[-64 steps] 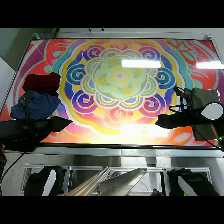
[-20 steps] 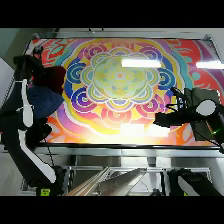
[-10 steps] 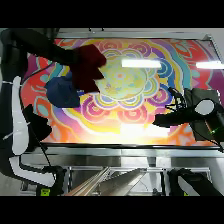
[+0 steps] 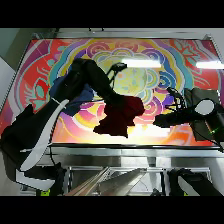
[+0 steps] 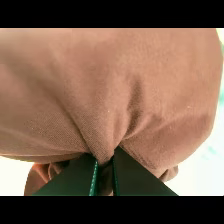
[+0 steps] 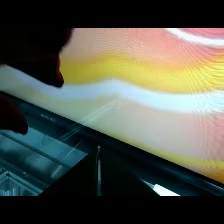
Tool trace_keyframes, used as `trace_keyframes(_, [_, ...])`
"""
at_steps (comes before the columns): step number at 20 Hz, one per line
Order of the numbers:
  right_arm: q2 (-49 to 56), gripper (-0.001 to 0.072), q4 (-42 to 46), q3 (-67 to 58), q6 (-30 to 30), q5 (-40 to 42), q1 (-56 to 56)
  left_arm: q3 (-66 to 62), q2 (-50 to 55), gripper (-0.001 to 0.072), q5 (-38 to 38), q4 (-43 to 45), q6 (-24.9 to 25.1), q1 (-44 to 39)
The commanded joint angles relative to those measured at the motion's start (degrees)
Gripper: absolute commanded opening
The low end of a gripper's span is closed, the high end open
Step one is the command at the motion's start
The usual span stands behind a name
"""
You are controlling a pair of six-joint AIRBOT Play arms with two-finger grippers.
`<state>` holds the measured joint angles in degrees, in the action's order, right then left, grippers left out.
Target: Fold the shirts.
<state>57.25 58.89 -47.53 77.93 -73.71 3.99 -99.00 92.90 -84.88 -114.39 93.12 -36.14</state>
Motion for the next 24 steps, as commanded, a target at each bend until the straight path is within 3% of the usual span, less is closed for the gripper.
trace_keyframes(1, [0.0, 0.0363, -0.1, 0.0, -0.2, 1.3, 0.0, 3.4, 0.0, 0.0019, 0.8, -2.3, -0.5, -3.5])
trace_keyframes(2, [0.0, 0.0545, -0.1, 0.0, -0.2, 1.7, 0.0, 3.3, -0.1, 0.0047, 0.9, -2.2, -0.7, -3.1])
trace_keyframes(3, [0.0, 0.0547, -0.1, 0.0, -0.2, 1.9, 0.0, 3.2, -0.4, 0.0412, 0.7, -2.2, -0.8, -2.3])
trace_keyframes(4, [0.0, 0.0531, -0.2, 0.0, -0.2, 1.9, 0.0, 3.2, -1.0, 0.0695, 0.7, -2.2, -2.8, -0.8])
trace_keyframes(7, [0.0, 0.0531, -0.2, 0.0, -0.2, 3.1, 0.0, 3.2, -3.7, 0.0701, 0.4, 1.3, -3.3, 5.6])
trace_keyframes(11, [0.0, 0.0531, -0.3, 0.0, -0.2, 5.4, 0.0, 3.6, -5.2, 0.0677, 6.5, 16.4, -5.7, 15.6])
trace_keyframes(12, [0.0, 0.0531, -0.3, 0.0, -0.2, 5.9, 0.0, 4.0, -4.3, 0.0505, 9.6, 16.2, -5.3, 18.8])
trace_keyframes(13, [0.0, 0.0531, -0.3, 0.0, -0.2, 6.5, 0.0, 4.3, -2.7, 0.0406, 12.4, 14.1, -3.5, 21.8])
trace_keyframes(14, [0.0, 0.0531, -0.3, 0.0, -0.2, 7.4, 0.0, 4.3, -0.7, 0.0420, 14.6, 13.0, -1.9, 24.5])
trace_keyframes(15, [0.0, 0.0532, -0.3, 0.0, -0.2, 8.3, 0.0, 4.3, 1.6, 0.0587, 16.2, 12.8, -1.6, 27.1])
trace_keyframes(16, [0.0, 0.0532, -0.2, 0.0, -0.2, 9.1, 0.0, 4.3, 4.0, 0.0700, 17.5, 12.9, -1.7, 29.5])
trace_keyframes(19, [0.0, 0.0531, -0.3, 0.0, -0.2, 11.8, 0.0, 4.1, 10.6, 0.0693, 19.6, 12.9, -1.6, 35.0])
trace_keyframes(21, [0.0, 0.0531, -0.3, 0.0, -0.2, 14.2, 0.0, 2.4, 15.3, 0.0407, 19.0, 13.2, -1.2, 36.7])
trace_keyframes(24, [0.0, 0.0531, -1.7, 0.0, -0.2, 16.3, 0.0, -1.5, 19.9, 0.0406, 15.1, 22.2, -2.7, 38.1])
